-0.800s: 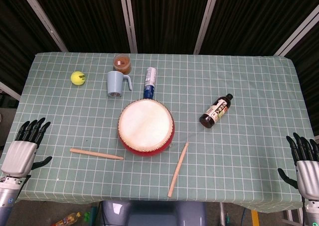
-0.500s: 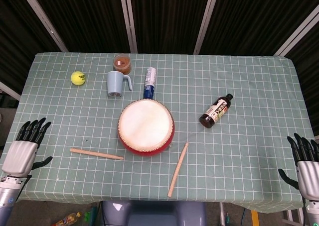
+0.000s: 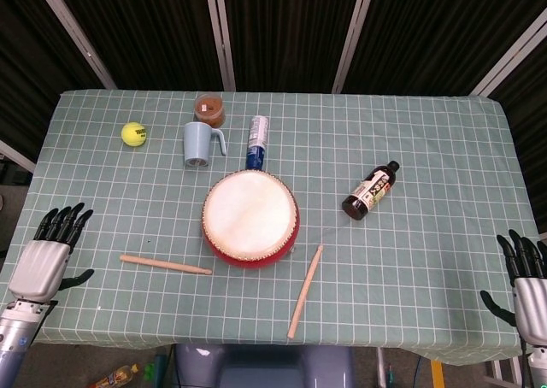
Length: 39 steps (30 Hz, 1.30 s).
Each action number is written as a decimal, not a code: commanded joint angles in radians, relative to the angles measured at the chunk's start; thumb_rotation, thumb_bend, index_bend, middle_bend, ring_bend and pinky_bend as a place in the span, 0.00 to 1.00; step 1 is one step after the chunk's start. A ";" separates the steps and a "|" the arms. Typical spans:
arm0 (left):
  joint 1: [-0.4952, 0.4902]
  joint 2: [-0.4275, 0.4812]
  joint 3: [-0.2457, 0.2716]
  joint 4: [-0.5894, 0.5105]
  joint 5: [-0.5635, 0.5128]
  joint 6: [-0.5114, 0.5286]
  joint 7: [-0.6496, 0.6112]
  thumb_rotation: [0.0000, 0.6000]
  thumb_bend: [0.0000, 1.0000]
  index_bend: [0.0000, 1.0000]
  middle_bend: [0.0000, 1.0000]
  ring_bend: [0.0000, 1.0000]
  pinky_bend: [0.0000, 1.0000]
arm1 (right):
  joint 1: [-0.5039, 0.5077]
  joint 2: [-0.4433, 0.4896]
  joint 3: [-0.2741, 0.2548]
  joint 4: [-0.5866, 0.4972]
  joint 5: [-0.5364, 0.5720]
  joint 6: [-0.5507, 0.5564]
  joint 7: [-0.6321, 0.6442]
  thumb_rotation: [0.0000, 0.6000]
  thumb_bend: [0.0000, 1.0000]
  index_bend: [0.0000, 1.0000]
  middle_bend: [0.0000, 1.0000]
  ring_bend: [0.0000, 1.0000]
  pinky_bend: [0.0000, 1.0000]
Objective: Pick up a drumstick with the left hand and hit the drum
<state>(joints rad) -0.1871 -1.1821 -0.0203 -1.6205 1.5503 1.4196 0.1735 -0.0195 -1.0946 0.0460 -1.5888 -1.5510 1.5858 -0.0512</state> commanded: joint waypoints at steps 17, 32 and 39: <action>-0.135 -0.078 -0.063 -0.059 -0.155 -0.219 0.140 1.00 0.15 0.49 1.00 1.00 0.97 | 0.006 -0.002 -0.004 -0.007 -0.005 -0.011 -0.004 1.00 0.25 0.00 0.00 0.00 0.04; -0.218 -0.187 -0.058 -0.033 -0.351 -0.351 0.335 1.00 0.17 0.53 1.00 1.00 1.00 | 0.010 0.001 -0.003 -0.013 0.003 -0.023 0.005 1.00 0.25 0.00 0.00 0.00 0.04; -0.249 -0.243 -0.052 0.008 -0.403 -0.379 0.384 1.00 0.19 0.51 1.00 1.00 1.00 | 0.012 0.001 -0.003 -0.015 0.006 -0.027 0.006 1.00 0.25 0.00 0.00 0.00 0.04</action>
<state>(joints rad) -0.4298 -1.4156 -0.0746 -1.6202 1.1570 1.0461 0.5513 -0.0073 -1.0935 0.0433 -1.6041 -1.5453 1.5585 -0.0447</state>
